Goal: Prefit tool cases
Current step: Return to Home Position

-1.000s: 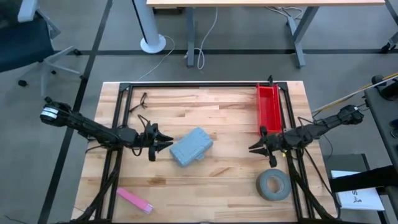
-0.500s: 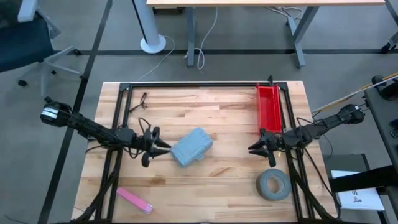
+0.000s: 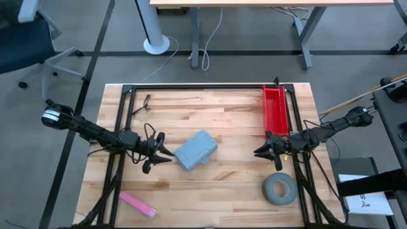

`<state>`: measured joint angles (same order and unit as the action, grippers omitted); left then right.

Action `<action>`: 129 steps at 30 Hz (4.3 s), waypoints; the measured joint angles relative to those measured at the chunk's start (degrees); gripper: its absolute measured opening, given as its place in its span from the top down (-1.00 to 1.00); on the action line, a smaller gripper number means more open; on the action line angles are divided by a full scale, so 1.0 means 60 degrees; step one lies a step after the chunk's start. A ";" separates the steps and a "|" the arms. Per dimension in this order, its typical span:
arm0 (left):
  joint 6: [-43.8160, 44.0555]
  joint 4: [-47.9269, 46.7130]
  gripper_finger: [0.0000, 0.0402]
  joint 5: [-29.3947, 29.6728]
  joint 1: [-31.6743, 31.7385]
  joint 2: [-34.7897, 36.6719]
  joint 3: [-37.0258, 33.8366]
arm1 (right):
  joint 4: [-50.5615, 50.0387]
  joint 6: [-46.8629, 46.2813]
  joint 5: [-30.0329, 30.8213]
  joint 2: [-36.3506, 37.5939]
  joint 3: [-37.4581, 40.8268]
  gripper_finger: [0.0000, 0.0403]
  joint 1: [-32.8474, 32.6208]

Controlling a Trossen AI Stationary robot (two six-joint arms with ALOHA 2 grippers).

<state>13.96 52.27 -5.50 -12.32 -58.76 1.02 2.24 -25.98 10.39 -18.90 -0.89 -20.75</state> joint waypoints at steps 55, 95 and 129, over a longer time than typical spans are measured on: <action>-0.1425 -0.8592 0.33 0.1166 0.0000 0.8651 -0.0076 | 0.0001 0.0004 0.0000 0.0000 -0.0015 0.74 0.0000; -0.1421 -0.8050 0.36 0.1002 0.0069 0.9297 -0.0087 | 0.0007 0.0004 -0.0007 0.2565 0.0015 0.73 0.0007; -0.1423 -0.8083 0.25 0.0995 0.0066 0.6786 0.0022 | 0.0015 0.0004 -0.0008 0.3151 0.0040 0.77 0.2094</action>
<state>5.42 3.77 0.47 -11.92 -18.05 1.15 2.33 -25.96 10.35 0.01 -0.64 -8.19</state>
